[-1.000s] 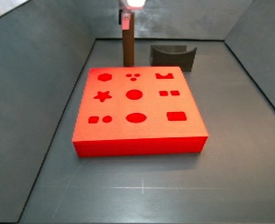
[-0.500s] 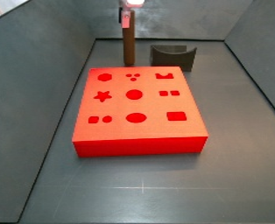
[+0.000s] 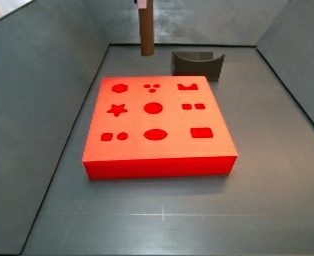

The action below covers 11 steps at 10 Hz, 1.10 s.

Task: Pick up the oval object. Move up. Move to above the board. Insert the oval object.
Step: Move to above the board.

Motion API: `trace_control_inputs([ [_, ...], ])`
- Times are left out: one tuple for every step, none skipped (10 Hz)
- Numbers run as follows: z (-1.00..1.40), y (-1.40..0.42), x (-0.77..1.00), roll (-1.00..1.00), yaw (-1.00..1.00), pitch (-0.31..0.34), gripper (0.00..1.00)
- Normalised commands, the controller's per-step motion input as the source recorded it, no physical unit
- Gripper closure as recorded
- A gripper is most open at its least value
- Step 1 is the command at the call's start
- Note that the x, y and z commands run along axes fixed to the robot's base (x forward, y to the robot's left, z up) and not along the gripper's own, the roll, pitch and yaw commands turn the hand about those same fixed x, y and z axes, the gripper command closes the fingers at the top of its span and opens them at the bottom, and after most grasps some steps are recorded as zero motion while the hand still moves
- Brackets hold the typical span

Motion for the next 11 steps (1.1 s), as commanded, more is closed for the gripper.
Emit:
trace_control_inputs([
  [1.0, -0.31, 0.15, 0.13, -0.04, -0.009, 1.0],
  [1.0, -0.32, 0.15, 0.13, -0.04, -0.001, 1.0],
  [1.0, -0.28, 0.12, 0.12, -0.01, 0.039, 1.0],
  [1.0, -0.25, 0.11, 0.11, 0.0, 0.055, 1.0],
  [1.0, -0.24, 0.11, 0.09, 0.01, 0.074, 1.0],
  [1.0, -0.23, 0.11, 0.08, 0.01, 0.088, 1.0],
  [1.0, -0.21, 0.1, 0.06, 0.01, 0.099, 1.0],
  [1.0, -0.19, 0.1, 0.05, 0.02, 0.098, 1.0],
  [1.0, -0.17, 0.09, 0.04, 0.02, 0.097, 1.0],
  [1.0, -0.15, 0.08, 0.02, 0.02, 0.095, 1.0],
  [0.88, -0.11, 0.06, 0.01, 0.02, 0.092, 1.0],
])
